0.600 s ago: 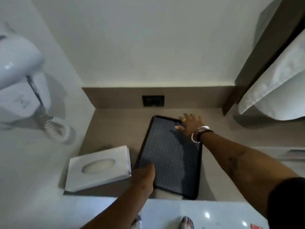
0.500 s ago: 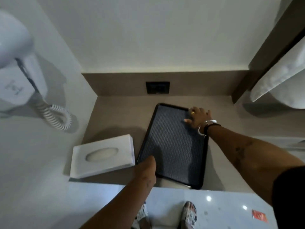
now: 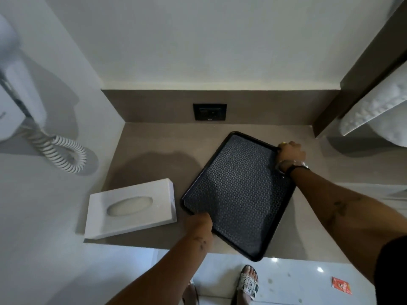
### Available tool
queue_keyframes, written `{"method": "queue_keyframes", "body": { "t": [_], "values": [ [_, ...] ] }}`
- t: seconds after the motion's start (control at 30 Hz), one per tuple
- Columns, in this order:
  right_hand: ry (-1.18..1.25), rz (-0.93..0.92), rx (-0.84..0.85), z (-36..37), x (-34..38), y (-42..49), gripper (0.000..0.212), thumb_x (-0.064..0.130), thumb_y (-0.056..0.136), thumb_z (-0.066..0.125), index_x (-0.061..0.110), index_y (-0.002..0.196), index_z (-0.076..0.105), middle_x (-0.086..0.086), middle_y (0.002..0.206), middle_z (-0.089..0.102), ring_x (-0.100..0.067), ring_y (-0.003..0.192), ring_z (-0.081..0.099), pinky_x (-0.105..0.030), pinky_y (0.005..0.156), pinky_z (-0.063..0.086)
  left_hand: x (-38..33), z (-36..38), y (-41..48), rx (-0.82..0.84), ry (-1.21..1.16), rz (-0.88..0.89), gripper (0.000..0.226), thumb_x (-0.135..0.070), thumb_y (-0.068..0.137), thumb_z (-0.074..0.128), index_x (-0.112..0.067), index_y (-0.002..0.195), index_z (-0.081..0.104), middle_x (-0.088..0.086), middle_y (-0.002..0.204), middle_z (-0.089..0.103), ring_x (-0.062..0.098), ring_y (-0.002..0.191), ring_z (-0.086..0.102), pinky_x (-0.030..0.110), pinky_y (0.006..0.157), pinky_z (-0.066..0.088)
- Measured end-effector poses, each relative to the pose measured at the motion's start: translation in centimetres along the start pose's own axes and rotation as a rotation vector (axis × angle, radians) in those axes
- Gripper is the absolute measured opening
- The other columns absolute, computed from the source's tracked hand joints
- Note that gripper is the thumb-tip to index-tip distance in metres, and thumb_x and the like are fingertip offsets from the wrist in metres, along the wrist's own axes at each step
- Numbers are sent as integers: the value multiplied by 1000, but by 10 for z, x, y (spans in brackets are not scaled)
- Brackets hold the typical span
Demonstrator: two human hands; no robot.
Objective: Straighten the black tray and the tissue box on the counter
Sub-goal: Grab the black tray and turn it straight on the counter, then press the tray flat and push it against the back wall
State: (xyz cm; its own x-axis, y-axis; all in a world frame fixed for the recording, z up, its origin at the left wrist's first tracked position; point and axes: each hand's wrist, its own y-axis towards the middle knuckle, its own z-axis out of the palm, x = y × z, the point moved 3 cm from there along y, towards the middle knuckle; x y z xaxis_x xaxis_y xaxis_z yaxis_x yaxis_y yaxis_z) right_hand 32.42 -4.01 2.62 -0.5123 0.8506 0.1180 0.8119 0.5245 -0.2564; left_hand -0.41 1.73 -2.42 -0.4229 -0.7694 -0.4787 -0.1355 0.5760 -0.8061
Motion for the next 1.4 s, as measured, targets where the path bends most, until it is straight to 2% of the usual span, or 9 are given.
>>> {"method": "queue_keyframes", "body": {
  "t": [0.1, 0.27, 0.37, 0.57, 0.7, 1.03, 1.13, 1.23, 1.4],
  "values": [
    [173, 129, -52, -15, -28, -22, 27, 11, 88, 60, -2, 110, 67, -27, 119, 58, -43, 110, 55, -47, 94, 51, -28, -1, 13, -36, 90, 119, 44, -24, 97, 47, -2, 135, 48, 19, 137, 52, 36, 119, 53, 40, 104, 42],
    [513, 361, -85, -3, -54, -77, 20, 7, 89, 59, -2, 101, 72, -27, 108, 69, -40, 102, 64, -35, 87, 50, -99, -12, 24, 16, 143, 435, 24, -9, 89, 55, 0, 108, 65, 19, 92, 62, 32, 76, 59, 36, 70, 44],
    [617, 404, -111, 21, -48, -100, 17, 7, 89, 61, -5, 95, 72, -28, 100, 70, -41, 97, 64, -32, 76, 44, -127, -18, 39, 29, 303, 553, 15, -6, 83, 59, -1, 90, 71, 17, 86, 69, 34, 81, 67, 36, 68, 51],
    [679, 443, -123, 63, -42, -114, 14, 7, 85, 63, -4, 82, 71, -29, 92, 68, -41, 87, 65, -29, 69, 41, -149, -18, 59, 77, 395, 635, 21, 4, 83, 53, 0, 94, 71, 10, 85, 64, 23, 77, 59, 33, 70, 48],
    [681, 468, -138, 73, -42, -117, 16, 8, 88, 64, -4, 94, 73, -26, 102, 70, -42, 96, 65, -36, 80, 50, -147, -14, 66, 92, 387, 621, 17, 4, 83, 53, -7, 73, 63, 13, 86, 65, 25, 78, 61, 35, 68, 50],
    [607, 432, -171, 81, -44, -119, 21, 13, 90, 62, -1, 101, 72, -25, 109, 68, -41, 99, 62, -35, 83, 48, -141, -13, 58, 70, 490, 658, 18, -4, 79, 57, 5, 92, 64, 23, 99, 67, 37, 92, 65, 43, 77, 55],
    [421, 413, -245, 75, -40, -129, 36, 27, 92, 63, 1, 116, 66, -25, 119, 59, -44, 108, 53, -49, 90, 45, -129, -7, 34, -104, 748, 818, 52, -27, 83, 63, -1, 126, 51, 22, 126, 54, 38, 117, 52, 47, 100, 44],
    [287, 193, -355, 71, -24, -146, 50, 37, 92, 59, 0, 126, 60, -28, 126, 55, -45, 113, 52, -53, 92, 42, -92, 0, 12, -99, 802, 1046, 74, -45, 92, 50, -2, 147, 27, 22, 151, 31, 36, 140, 29, 50, 116, 23],
    [96, -191, -261, 90, 24, -180, 73, 60, 91, 37, 14, 147, 42, -18, 157, 33, -36, 141, 33, -59, 110, 27, -19, 5, -1, -13, 1070, 1335, 78, -58, 93, 29, -6, 150, 23, 17, 159, 18, 32, 148, 15, 51, 118, 13]
  ]
}}
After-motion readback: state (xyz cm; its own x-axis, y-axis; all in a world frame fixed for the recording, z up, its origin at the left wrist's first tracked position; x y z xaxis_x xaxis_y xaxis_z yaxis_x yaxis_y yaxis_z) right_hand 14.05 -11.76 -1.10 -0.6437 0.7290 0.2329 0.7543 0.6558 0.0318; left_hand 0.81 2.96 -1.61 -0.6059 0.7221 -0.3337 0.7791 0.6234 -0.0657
